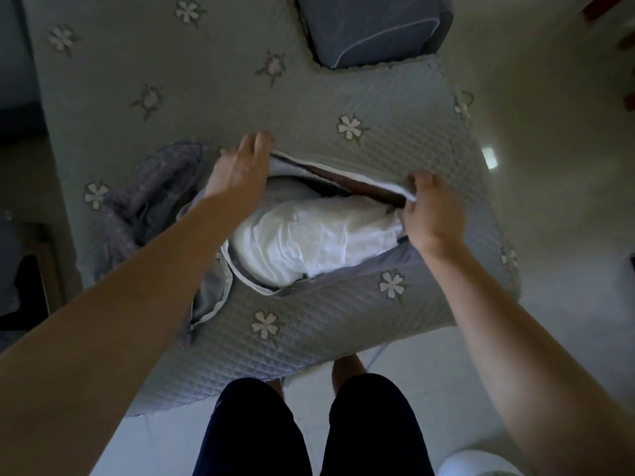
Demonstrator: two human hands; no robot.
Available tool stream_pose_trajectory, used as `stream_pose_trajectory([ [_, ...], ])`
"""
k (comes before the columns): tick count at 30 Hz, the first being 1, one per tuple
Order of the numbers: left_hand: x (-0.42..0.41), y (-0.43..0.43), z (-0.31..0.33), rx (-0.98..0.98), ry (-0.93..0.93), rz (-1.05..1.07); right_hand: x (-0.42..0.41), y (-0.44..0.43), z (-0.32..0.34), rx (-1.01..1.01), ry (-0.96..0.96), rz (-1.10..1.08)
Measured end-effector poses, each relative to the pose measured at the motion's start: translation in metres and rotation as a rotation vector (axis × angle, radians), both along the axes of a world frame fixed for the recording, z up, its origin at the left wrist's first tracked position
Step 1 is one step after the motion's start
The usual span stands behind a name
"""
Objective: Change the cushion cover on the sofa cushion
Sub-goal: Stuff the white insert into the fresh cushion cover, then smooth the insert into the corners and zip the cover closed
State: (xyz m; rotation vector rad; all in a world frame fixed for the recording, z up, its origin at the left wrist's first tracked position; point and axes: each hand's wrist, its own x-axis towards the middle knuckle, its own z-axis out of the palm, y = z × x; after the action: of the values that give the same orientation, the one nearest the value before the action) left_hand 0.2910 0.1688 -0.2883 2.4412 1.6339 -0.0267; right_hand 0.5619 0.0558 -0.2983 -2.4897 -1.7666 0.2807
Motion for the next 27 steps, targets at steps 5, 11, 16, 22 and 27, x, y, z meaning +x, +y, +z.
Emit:
stream_pose_trajectory([
  [5,-0.024,-0.011,-0.011,-0.113,0.421,-0.033,0.015,0.021,0.035,0.187,0.141,-0.106],
  [11,-0.03,0.017,0.011,0.371,-0.18,0.123,0.031,-0.012,0.034,0.573,-0.023,-0.127],
  [16,-0.049,-0.018,-0.054,0.054,-0.033,-0.06,0.036,-0.069,-0.035,0.127,-0.028,0.124],
  [22,-0.058,-0.04,-0.108,-0.545,0.206,-0.051,0.012,-0.065,-0.077,-0.546,0.088,0.191],
  [27,-0.057,-0.023,-0.125,-0.745,0.186,0.007,0.0,-0.034,-0.091,-0.681,0.361,0.209],
])
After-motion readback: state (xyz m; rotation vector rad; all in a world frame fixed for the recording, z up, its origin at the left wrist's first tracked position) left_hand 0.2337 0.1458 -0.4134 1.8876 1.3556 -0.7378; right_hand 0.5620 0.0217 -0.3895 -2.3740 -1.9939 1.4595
